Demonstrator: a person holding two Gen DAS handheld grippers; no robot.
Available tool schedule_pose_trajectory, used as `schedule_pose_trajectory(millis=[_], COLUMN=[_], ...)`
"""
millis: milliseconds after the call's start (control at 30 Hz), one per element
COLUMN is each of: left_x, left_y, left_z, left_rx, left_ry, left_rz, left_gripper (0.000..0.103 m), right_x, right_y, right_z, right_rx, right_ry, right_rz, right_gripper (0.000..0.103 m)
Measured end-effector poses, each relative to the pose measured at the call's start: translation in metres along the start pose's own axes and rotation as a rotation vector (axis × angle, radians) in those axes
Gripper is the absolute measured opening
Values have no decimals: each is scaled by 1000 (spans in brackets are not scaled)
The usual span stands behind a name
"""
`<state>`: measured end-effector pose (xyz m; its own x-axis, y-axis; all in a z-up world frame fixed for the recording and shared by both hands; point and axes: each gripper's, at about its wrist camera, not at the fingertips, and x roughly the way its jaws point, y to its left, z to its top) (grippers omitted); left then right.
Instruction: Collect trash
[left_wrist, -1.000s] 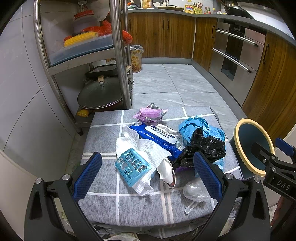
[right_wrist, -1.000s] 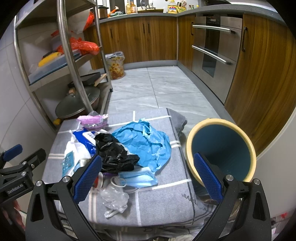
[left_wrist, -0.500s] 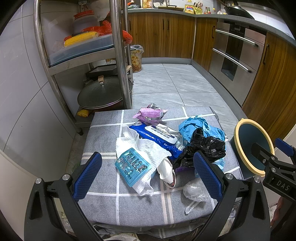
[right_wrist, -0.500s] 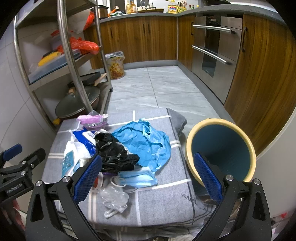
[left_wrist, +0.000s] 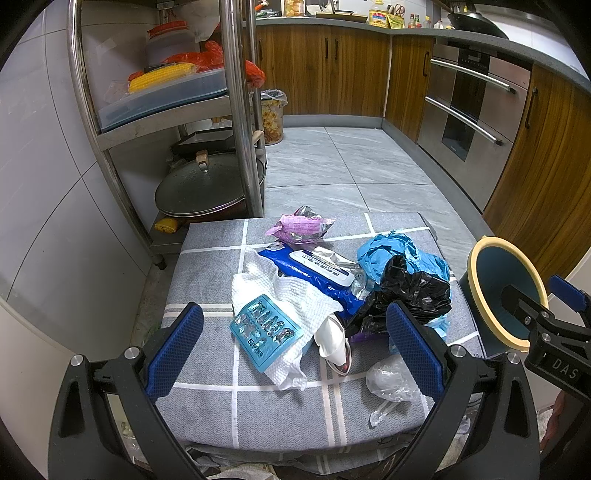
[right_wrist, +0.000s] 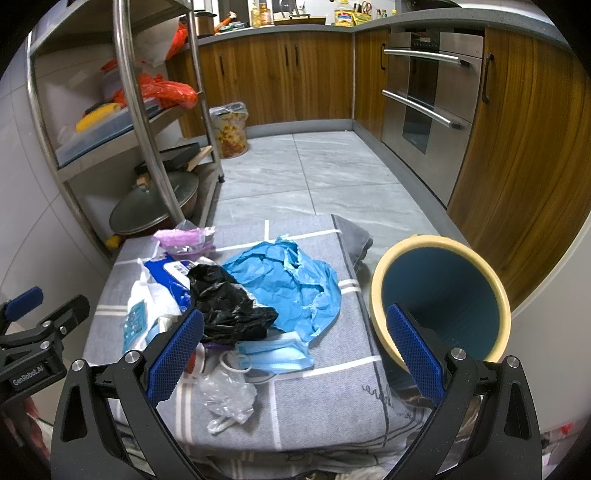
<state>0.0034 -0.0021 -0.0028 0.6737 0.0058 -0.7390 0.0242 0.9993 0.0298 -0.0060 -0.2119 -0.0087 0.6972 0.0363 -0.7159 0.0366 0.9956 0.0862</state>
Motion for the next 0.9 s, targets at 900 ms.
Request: schedule_pose_trajectory(millis=[900], left_x=[7], left_y=[18], left_z=[17], left_rx=[-35], left_ry=[-79], left_rz=[-39], left_gripper=[97], right_x=[25], right_y=[2], right_z=[-10], right_rx=[-9], right_ry=[50], right_rz=[82], right_gripper=[96])
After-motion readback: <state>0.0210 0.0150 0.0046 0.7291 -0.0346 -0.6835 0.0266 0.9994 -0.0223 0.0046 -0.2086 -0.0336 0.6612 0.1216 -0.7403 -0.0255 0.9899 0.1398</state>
